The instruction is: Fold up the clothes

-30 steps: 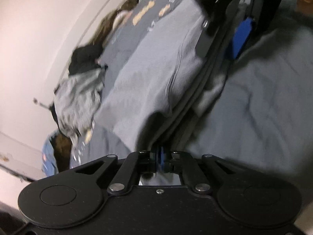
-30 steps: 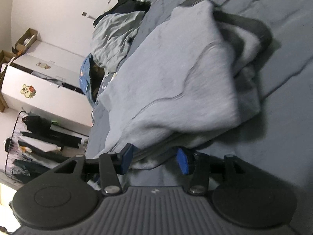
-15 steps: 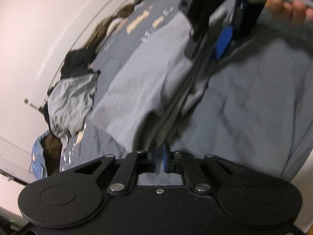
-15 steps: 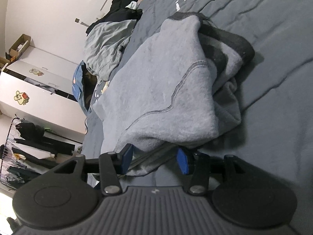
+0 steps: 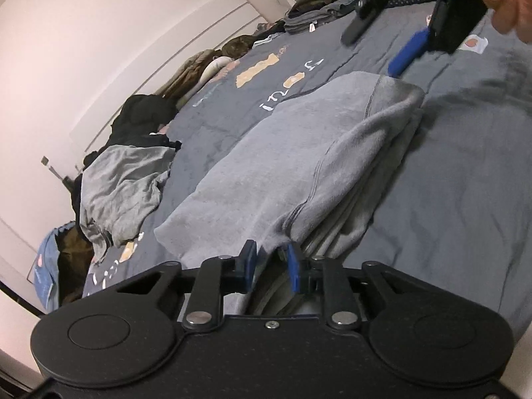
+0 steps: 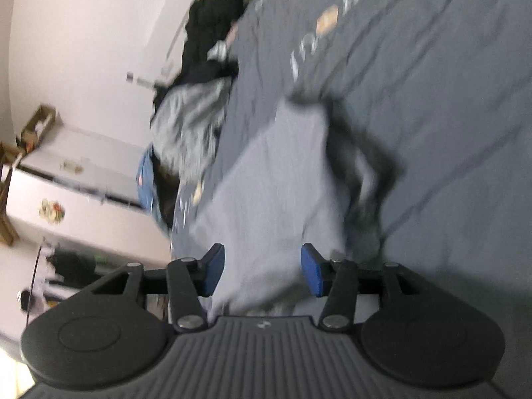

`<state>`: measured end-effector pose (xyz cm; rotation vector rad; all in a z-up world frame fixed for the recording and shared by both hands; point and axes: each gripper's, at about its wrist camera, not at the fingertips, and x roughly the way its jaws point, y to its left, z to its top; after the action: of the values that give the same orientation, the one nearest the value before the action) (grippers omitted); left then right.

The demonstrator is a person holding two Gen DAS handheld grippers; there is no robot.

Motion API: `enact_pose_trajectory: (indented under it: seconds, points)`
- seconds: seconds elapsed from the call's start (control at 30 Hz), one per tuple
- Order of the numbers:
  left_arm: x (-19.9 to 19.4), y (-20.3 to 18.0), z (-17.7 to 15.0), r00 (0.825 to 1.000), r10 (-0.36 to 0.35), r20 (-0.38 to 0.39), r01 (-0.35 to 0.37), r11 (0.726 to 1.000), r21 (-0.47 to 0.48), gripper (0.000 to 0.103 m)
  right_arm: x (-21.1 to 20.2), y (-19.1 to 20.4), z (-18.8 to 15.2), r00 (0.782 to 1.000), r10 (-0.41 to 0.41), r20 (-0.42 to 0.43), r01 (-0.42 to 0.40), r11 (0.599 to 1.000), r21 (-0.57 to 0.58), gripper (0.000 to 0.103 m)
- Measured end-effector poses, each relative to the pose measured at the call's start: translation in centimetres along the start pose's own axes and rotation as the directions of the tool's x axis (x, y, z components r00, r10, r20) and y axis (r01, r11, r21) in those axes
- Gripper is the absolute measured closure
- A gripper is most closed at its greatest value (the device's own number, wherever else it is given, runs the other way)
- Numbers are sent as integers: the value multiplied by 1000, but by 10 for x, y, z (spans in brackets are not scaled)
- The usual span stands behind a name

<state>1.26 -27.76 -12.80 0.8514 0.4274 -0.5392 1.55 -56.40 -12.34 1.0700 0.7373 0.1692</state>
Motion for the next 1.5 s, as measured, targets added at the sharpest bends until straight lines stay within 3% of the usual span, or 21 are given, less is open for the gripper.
enact_pose_trajectory:
  seconds: [0.1,0.17,0.27,0.3,0.33,0.47,0.57,0.6,0.67,0.7,0.73,0.9,1.03,1.1,1.17,1.27,1.33,1.4,1.5]
  points:
    - [2,1,2,1000,12,-3,-12,1000,-16,79,-9,-5,22,997,-13,80,12,1000,8,48]
    - [-5,3,5,999,23,34,-22,999,-28,79,-12,-7,34,993,-21,113,20,1000,8,47]
    - [-21,14,8,994,-46,95,57,992,-116,73,-2,-2,42,990,-43,135,51,997,-62,46]
    - [-22,16,8,993,-60,100,73,989,-132,65,3,-1,43,990,-58,127,68,994,-83,46]
    - [-21,13,8,994,-59,94,70,990,-120,57,9,0,42,990,-74,119,85,992,-98,45]
    - [-8,-5,11,996,-53,65,54,998,-24,56,29,-2,38,990,-116,84,127,982,-139,45]
    - [2,-18,14,998,-53,43,52,998,27,56,33,2,36,992,-90,91,105,980,-169,47]
    - [7,-18,14,998,-56,34,55,998,33,61,34,5,35,992,-79,99,97,977,-189,51]
    - [14,-21,14,998,-67,4,67,997,34,81,34,9,34,992,-53,114,77,974,-213,71]
    - [17,-21,13,997,-74,-10,74,997,32,86,34,10,34,992,-38,119,64,973,-221,87]
    - [17,-21,13,996,-86,-13,86,996,24,90,33,11,34,991,-27,129,56,972,-226,97]
    - [12,-16,13,989,-145,-8,144,989,-12,98,21,13,38,979,33,201,18,969,-248,101]
    - [18,-30,9,984,-165,-60,169,984,59,97,22,7,44,981,-43,189,84,973,-214,99]
    - [14,-31,8,983,-179,-45,182,981,72,97,22,-1,48,985,-66,161,91,984,-156,97]
    - [4,-21,12,977,-215,10,215,977,4,97,19,-1,50,986,-86,142,108,981,-162,95]
    - [-3,-6,15,971,-231,65,236,967,-96,96,14,1,50,987,-81,139,106,978,-179,78]
    - [-1,-5,17,976,-210,61,215,970,-113,86,19,2,46,988,-94,123,117,974,-195,56]
    - [1,-7,17,981,-188,55,194,975,-110,76,26,4,42,989,-110,98,129,967,-220,52]
    - [2,-11,18,983,-175,48,178,980,-84,75,31,9,33,993,-83,81,102,958,-267,55]
